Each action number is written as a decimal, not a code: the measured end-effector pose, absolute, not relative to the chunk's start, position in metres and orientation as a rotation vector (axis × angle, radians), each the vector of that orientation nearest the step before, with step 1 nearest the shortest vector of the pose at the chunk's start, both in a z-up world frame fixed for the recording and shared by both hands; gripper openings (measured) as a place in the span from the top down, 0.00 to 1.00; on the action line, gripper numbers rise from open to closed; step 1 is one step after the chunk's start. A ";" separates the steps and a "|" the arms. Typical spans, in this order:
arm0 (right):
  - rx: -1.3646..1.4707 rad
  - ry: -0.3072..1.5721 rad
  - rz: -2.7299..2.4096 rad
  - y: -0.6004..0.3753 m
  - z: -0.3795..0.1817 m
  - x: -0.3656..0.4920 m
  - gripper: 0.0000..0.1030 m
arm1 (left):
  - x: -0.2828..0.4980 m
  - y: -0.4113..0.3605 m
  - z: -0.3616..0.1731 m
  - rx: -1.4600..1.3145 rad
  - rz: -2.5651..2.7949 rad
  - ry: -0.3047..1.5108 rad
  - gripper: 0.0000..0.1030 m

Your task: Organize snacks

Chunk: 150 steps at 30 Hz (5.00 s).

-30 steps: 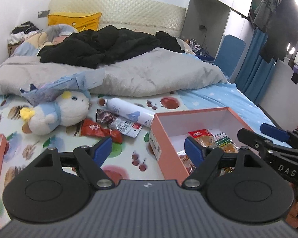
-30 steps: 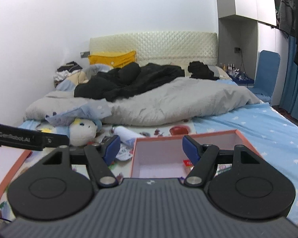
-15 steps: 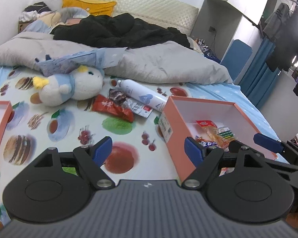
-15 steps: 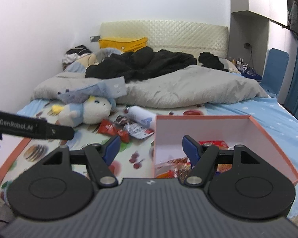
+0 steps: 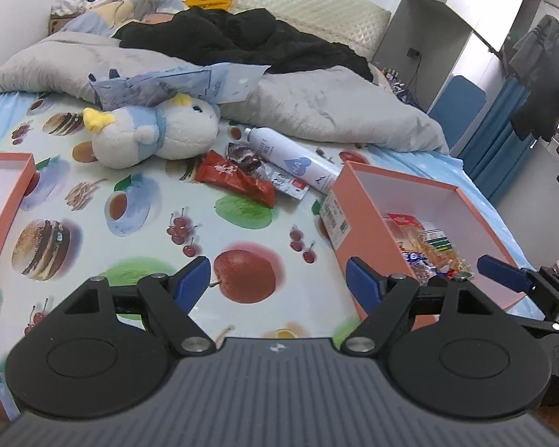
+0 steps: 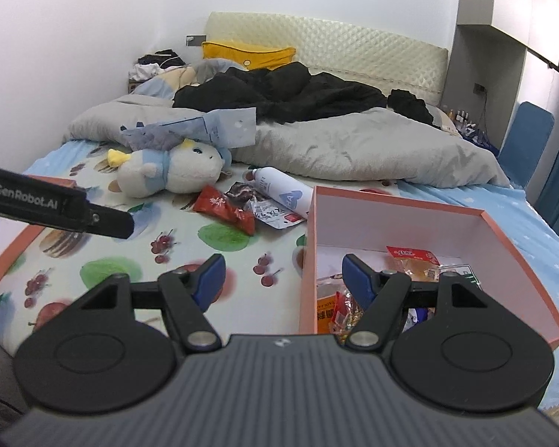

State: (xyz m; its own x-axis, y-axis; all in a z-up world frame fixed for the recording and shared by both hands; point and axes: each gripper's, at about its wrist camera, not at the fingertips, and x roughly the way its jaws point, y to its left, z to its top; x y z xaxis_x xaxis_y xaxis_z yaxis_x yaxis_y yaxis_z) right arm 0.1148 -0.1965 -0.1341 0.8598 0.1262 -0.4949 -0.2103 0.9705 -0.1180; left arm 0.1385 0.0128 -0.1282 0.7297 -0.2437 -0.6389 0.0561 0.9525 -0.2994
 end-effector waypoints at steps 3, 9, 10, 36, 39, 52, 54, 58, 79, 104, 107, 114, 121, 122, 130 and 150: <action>-0.194 0.511 0.179 -0.191 -0.138 0.122 0.31 | 0.147 0.018 -0.137 -0.277 -0.152 0.752 0.19; -0.215 0.504 0.188 -0.177 -0.147 0.137 0.31 | 0.171 0.030 -0.150 -0.288 -0.103 0.760 0.19; -0.217 0.510 0.194 -0.174 -0.149 0.141 0.32 | 0.176 0.032 -0.153 -0.296 -0.096 0.765 0.19; -0.453 0.555 0.091 -0.120 -0.221 0.266 0.36 | 0.321 0.086 -0.237 -0.515 -0.102 0.811 0.19; -0.465 0.568 0.075 -0.119 -0.232 0.283 0.37 | 0.342 0.088 -0.248 -0.578 -0.119 0.819 0.19; -0.648 0.594 0.047 -0.090 -0.283 0.345 0.43 | 0.416 0.089 -0.290 -0.779 -0.159 0.873 0.19; -0.678 0.589 0.046 -0.086 -0.288 0.349 0.50 | 0.425 0.085 -0.291 -0.787 -0.160 0.885 0.19; -0.726 0.578 0.038 -0.080 -0.295 0.357 0.54 | 0.444 0.073 -0.288 -0.751 -0.156 0.922 0.09; -0.648 0.587 0.092 -0.082 -0.291 0.351 0.96 | 0.489 0.041 -0.275 -0.337 -0.040 1.022 0.24; -0.745 0.558 0.235 -0.079 -0.260 0.250 0.98 | 0.378 0.059 -0.253 -0.209 -0.067 1.028 0.56; -0.722 0.572 0.253 -0.087 -0.256 0.233 0.98 | 0.357 0.064 -0.249 -0.214 -0.056 1.029 0.56; -0.683 0.581 0.285 -0.105 -0.249 0.193 0.98 | 0.317 0.051 -0.237 -0.154 -0.074 1.028 0.56; -0.619 0.617 0.343 -0.122 -0.249 0.155 0.98 | 0.291 0.033 -0.234 -0.104 -0.097 1.043 0.55; -0.614 0.623 0.353 -0.124 -0.250 0.148 0.98 | 0.287 0.031 -0.234 -0.101 -0.100 1.044 0.55; -0.538 0.672 0.399 -0.145 -0.256 0.124 0.97 | 0.268 0.017 -0.235 -0.114 -0.079 1.063 0.54; -0.413 0.699 0.488 -0.154 -0.257 0.116 0.71 | 0.251 0.029 -0.231 -0.326 0.049 1.079 0.17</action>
State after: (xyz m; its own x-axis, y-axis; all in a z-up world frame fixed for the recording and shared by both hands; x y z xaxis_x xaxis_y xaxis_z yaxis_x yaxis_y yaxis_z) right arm 0.1164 -0.1539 -0.2567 0.6626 0.2847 -0.6928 -0.5523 0.8104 -0.1953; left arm 0.2512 0.0289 -0.2313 0.4757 -0.1190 -0.8715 -0.1970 0.9512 -0.2374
